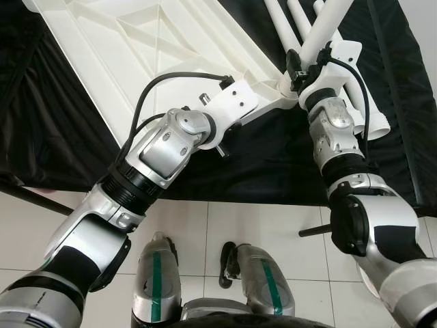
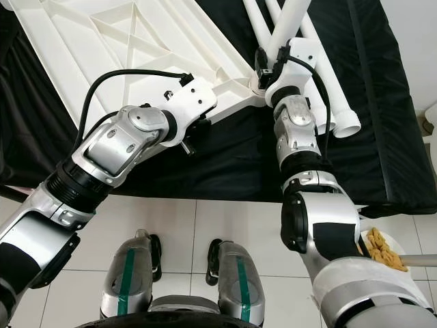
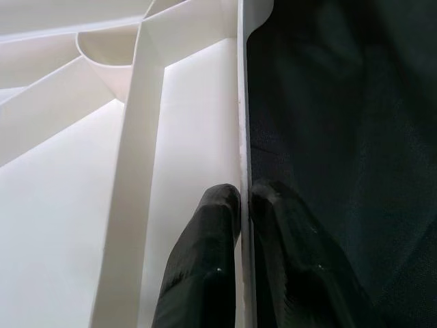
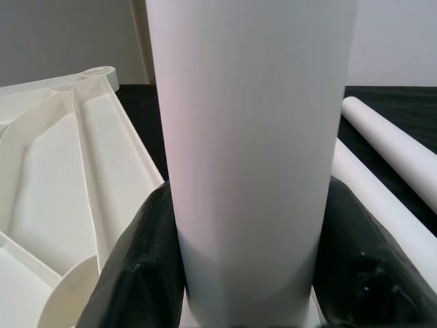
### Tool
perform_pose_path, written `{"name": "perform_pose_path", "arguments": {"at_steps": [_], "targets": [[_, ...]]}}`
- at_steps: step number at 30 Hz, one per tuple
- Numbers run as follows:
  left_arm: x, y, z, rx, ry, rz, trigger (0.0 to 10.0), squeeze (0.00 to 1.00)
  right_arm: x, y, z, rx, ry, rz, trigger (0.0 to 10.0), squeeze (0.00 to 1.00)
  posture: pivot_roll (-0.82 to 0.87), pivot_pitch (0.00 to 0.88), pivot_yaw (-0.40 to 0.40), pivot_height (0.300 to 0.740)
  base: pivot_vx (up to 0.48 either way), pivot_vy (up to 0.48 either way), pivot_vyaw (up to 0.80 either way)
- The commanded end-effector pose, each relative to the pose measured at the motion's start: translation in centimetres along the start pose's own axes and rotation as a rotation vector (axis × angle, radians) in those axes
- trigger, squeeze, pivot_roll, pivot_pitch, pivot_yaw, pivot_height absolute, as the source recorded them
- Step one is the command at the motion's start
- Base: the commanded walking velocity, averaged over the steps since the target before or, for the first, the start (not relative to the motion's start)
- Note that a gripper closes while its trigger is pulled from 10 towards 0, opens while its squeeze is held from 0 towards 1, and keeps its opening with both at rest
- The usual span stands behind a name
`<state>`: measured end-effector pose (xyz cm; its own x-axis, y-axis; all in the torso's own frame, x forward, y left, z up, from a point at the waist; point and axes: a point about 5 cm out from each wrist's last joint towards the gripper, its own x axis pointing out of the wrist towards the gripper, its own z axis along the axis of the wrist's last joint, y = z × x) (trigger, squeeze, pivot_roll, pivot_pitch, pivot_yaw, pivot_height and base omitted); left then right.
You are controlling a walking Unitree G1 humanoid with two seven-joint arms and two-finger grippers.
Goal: Building children table
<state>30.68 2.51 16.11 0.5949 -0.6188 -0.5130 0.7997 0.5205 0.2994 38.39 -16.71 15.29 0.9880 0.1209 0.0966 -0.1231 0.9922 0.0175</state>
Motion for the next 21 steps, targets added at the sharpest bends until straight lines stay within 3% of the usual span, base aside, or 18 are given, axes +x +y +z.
{"name": "perform_pose_path", "arguments": {"at_steps": [1,4,12,21], "targets": [[-0.1,-0.2,0.4,0.013,-0.006,-0.042,10.0,0.00,-1.6,-0.4,-3.9,-0.022,0.188,-0.001,10.0,0.00,0.10,0.079,-0.041,0.740,0.000,0.000,0.00],[-0.1,-0.2,0.5,0.013,-0.008,-0.040,10.0,0.00,-1.5,0.0,-3.7,-0.062,0.175,0.048,10.0,0.00,0.10,0.079,-0.043,0.740,0.000,0.000,0.00],[-0.2,-0.2,0.5,0.013,-0.008,-0.038,10.0,0.00,-1.6,0.1,-3.8,-0.063,0.168,0.066,10.0,0.00,0.10,0.080,-0.044,0.740,0.000,0.000,0.00],[-0.2,-0.3,0.5,0.014,-0.010,-0.039,10.0,0.00,-3.1,-0.2,-4.8,-0.004,0.124,0.062,10.0,0.00,0.10,0.082,-0.045,0.740,0.000,0.000,0.00]]}}
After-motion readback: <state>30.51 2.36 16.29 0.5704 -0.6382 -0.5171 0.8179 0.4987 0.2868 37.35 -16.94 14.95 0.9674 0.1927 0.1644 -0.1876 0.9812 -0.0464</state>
